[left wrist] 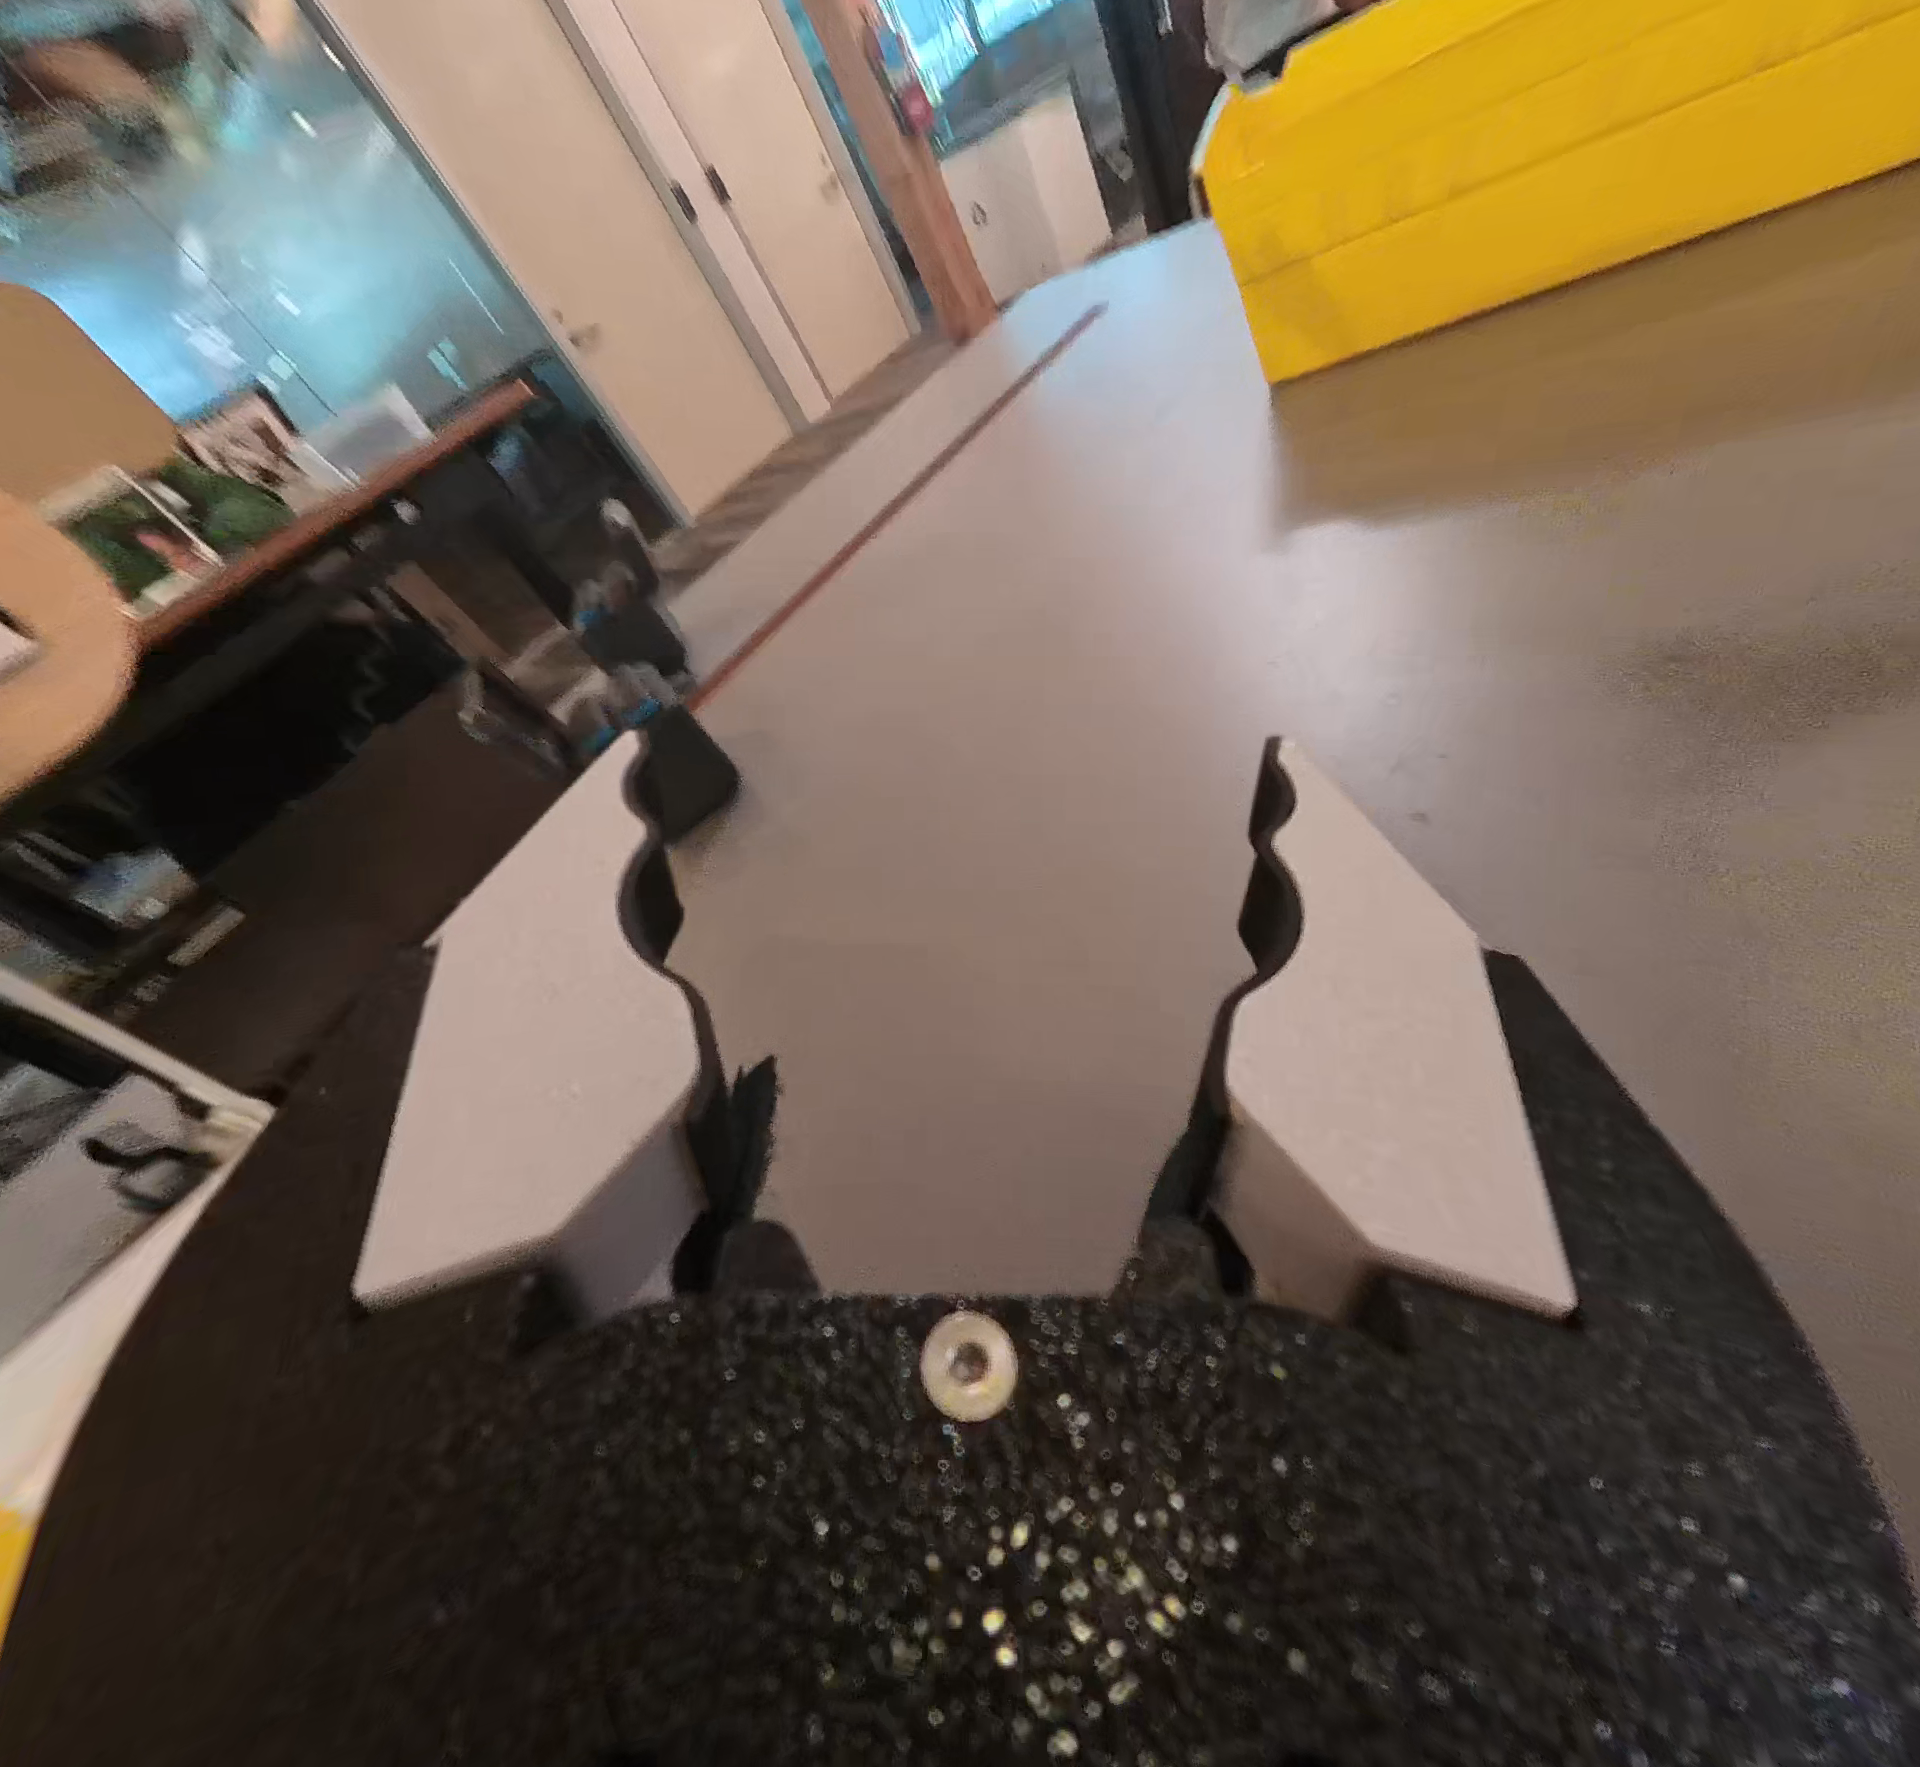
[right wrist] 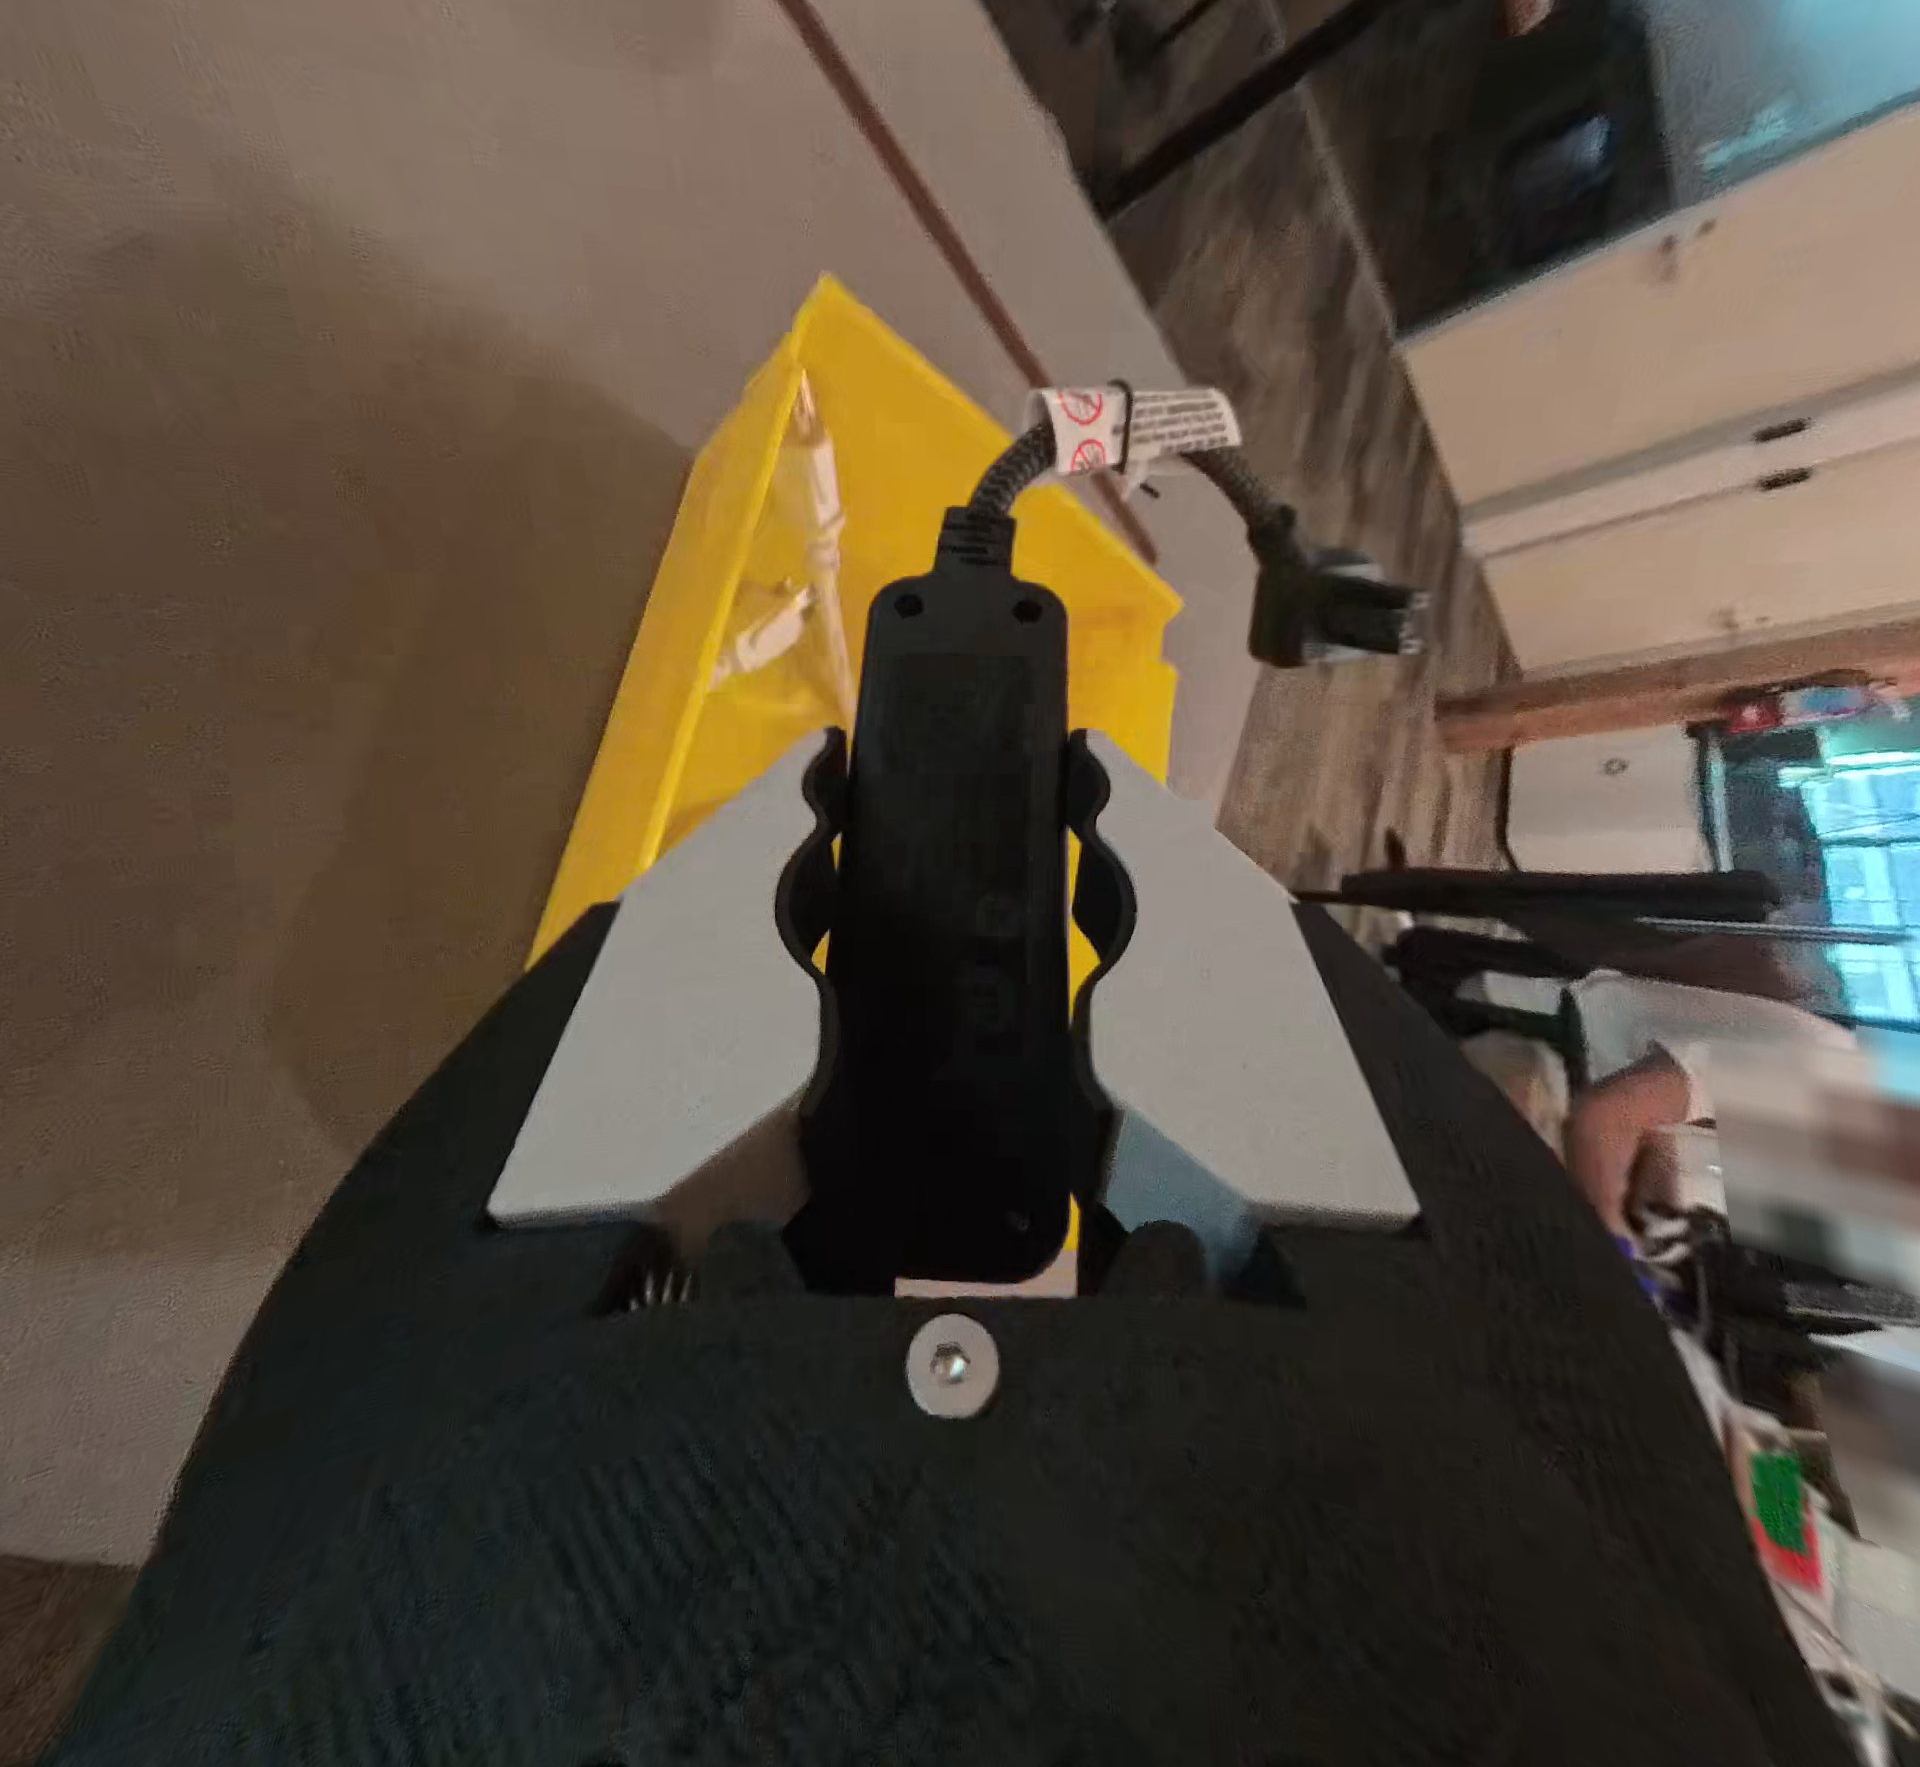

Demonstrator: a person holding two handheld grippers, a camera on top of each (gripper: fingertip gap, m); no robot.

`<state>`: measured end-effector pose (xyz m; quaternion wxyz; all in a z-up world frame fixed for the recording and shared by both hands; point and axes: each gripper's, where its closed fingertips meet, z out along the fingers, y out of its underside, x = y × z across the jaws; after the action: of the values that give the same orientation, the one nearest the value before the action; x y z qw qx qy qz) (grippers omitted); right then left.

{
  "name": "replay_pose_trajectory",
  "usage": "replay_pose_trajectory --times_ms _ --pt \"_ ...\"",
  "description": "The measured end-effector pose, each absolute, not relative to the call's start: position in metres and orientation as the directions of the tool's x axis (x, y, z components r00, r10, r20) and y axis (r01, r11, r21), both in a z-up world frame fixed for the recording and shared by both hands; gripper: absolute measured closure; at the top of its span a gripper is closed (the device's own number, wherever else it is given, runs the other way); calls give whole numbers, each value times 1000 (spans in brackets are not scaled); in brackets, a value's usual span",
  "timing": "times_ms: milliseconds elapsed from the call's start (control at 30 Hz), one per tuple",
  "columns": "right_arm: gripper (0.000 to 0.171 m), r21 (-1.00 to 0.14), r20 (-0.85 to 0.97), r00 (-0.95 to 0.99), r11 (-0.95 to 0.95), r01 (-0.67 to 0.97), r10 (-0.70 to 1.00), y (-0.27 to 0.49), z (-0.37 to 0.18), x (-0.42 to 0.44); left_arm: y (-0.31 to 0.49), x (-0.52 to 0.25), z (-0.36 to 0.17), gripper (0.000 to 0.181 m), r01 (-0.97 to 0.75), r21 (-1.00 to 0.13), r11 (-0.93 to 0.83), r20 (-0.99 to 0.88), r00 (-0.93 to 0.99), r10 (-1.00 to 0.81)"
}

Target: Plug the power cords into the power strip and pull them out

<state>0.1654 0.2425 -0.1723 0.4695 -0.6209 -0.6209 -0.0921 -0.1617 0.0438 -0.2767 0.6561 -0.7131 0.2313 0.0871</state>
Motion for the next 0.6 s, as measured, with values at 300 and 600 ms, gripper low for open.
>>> replay_pose_trajectory --times_ms 300,600 --pt "93 -638 489 387 18 770 782 279 -223 180 50 -155 -301 67 -449 -870 -202 -402 885 -236" --pt "24 -850 498 270 403 338 824 134 -147 21 67 -163 -283 34 -368 -842 -394 -399 917 -2"
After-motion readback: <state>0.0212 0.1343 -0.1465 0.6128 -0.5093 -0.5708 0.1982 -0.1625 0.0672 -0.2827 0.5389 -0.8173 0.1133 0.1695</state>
